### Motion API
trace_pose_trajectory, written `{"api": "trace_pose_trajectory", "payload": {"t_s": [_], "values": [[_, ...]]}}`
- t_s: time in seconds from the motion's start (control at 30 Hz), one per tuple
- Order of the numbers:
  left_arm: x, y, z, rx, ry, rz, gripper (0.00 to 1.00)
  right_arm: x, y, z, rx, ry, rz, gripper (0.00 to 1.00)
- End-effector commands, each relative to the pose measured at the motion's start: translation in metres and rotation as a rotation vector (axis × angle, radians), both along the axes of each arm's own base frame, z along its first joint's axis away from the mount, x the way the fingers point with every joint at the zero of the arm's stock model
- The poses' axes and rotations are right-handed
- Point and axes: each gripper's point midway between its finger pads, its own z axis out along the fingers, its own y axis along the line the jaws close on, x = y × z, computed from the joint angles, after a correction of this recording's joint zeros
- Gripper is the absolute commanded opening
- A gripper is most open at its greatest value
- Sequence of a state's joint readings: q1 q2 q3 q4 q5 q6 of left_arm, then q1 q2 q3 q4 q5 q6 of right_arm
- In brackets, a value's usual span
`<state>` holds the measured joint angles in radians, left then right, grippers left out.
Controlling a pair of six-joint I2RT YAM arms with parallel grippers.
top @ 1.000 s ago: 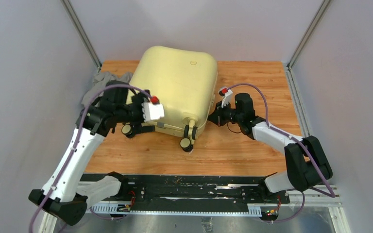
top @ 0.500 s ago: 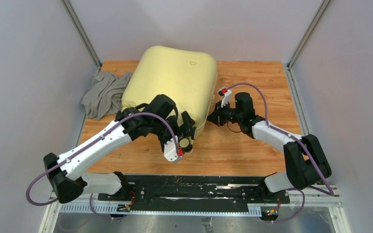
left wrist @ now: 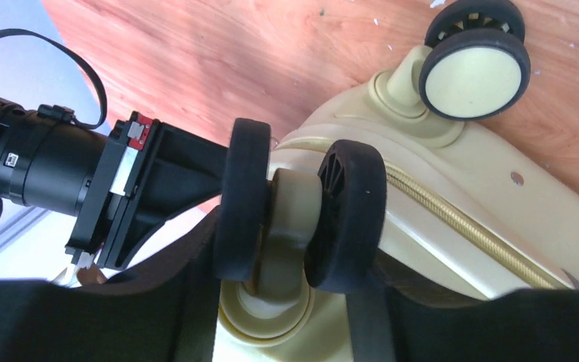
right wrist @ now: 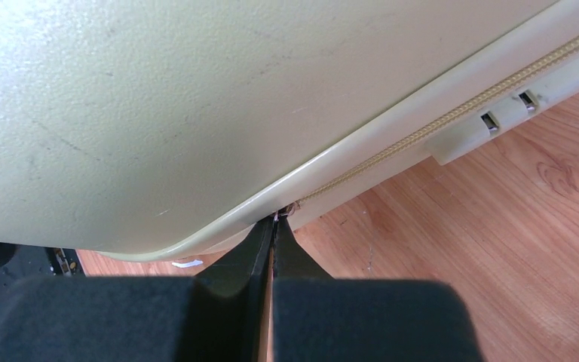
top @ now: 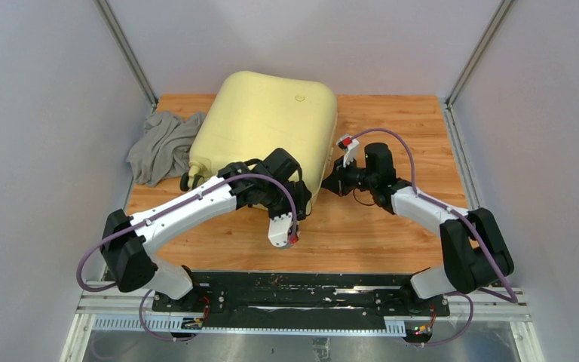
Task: Pack the luggage
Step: Zip the luggage at the center of the board.
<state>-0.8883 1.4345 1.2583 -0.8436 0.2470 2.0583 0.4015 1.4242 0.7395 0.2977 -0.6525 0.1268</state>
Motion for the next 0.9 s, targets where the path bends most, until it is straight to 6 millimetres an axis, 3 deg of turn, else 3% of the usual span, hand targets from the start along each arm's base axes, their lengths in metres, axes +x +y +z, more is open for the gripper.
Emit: {"api": "trace_pose_trajectory", "payload": {"t_s": [0.0,0.13,0.5,0.67,0.77,0.87], "values": [[0.015,-0.015,0.015,0.037,-0.161,-0.116,0.42,-0.003,0.010,0.033,0.059,-0.105,0.083,0.00],[0.027,-0.012,0.020,0.051,-0.182,-0.050,0.24,-0.018,0.007,0.035,0.083,-0.122,0.089,0.00],[0.050,-0.028,0.049,-0.049,-0.273,0.027,0.04,-0.057,0.010,0.030,0.119,-0.154,0.124,0.00],[0.045,-0.022,0.054,-0.055,-0.287,0.016,0.00,-0.048,0.007,0.027,0.101,-0.155,0.093,0.00],[0.041,-0.015,0.054,-0.052,-0.291,0.021,0.00,-0.032,-0.006,0.022,0.080,-0.120,0.045,0.00],[0.036,-0.004,0.052,-0.036,-0.285,0.035,0.00,-0.017,-0.032,0.024,0.111,-0.109,-0.060,0.42]]}}
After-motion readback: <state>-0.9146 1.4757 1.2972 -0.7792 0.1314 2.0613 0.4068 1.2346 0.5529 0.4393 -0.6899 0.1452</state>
